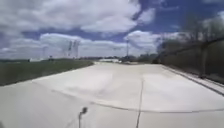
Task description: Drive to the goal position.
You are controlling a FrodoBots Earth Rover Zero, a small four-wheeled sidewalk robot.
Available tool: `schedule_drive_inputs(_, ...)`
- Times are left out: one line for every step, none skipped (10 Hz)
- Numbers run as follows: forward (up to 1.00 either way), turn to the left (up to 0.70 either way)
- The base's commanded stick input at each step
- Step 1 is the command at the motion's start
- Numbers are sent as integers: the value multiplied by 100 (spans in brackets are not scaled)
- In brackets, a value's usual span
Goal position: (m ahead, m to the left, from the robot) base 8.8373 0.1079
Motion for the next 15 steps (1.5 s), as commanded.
schedule_drive_inputs(100,-12)
schedule_drive_inputs(100,0)
schedule_drive_inputs(100,0)
schedule_drive_inputs(100,0)
schedule_drive_inputs(100,0)
schedule_drive_inputs(100,-4)
schedule_drive_inputs(100,-22)
schedule_drive_inputs(100,-12)
schedule_drive_inputs(100,0)
schedule_drive_inputs(100,0)
schedule_drive_inputs(100,0)
schedule_drive_inputs(100,0)
schedule_drive_inputs(100,0)
schedule_drive_inputs(100,0)
schedule_drive_inputs(100,-4)
